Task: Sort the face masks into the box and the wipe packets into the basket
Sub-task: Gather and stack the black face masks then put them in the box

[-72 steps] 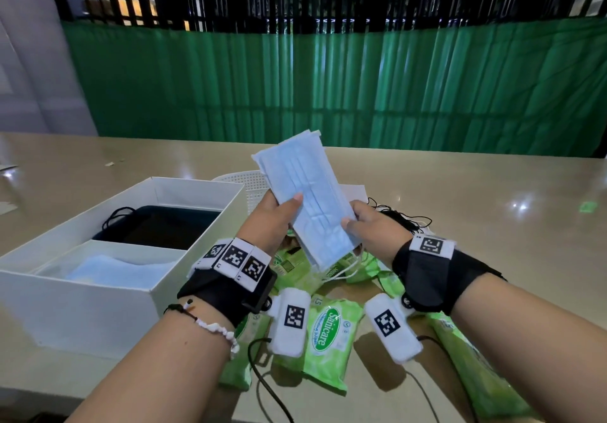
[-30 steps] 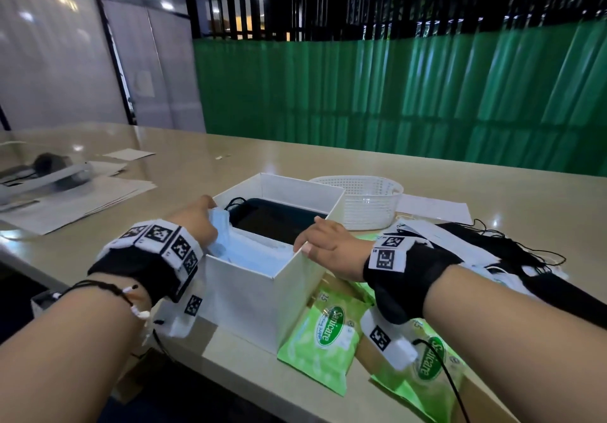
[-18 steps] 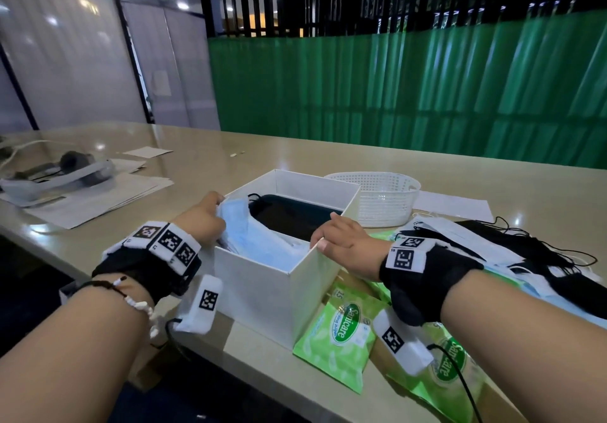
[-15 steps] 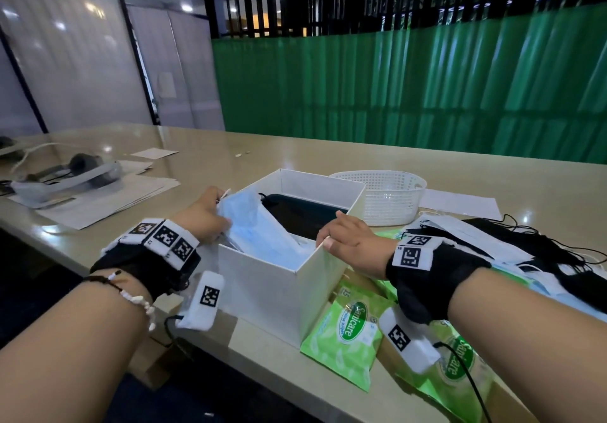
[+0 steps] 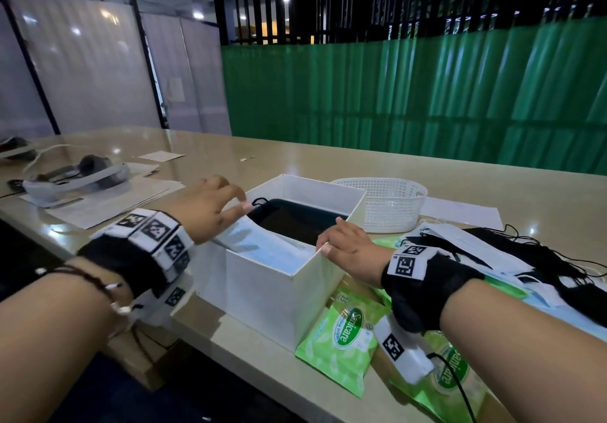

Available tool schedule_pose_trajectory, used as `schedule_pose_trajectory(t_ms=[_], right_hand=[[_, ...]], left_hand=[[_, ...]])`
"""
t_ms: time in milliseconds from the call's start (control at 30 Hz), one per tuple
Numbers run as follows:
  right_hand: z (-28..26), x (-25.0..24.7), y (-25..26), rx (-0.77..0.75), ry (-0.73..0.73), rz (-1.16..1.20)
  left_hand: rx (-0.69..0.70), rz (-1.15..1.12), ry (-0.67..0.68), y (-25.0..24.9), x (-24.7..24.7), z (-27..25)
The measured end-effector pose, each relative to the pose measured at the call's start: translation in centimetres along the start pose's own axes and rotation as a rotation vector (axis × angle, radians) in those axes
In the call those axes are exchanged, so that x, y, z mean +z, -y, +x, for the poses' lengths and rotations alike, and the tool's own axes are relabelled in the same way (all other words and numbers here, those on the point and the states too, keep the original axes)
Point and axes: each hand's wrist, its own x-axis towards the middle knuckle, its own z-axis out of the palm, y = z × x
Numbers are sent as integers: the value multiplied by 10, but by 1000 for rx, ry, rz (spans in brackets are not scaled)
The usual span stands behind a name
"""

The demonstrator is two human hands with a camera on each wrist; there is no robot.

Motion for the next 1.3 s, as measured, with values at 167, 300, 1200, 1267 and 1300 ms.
schedule_pose_trajectory(t_ms=[167, 300, 1200, 1267, 1300], right_hand=[[6, 3, -3, -8, -10, 2], [6, 5, -6, -8, -30, 24], [6, 5, -7, -1, -22, 21], [5, 5, -7, 0, -22, 26], [5, 5, -7, -3, -25, 31]], left_hand=[[-24, 270, 579, 5, -7, -22], [-1, 284, 618, 6, -2, -12], [159, 44, 793, -60, 11, -8], [153, 25, 762, -55, 12, -11], [148, 15, 743, -52, 12, -13]])
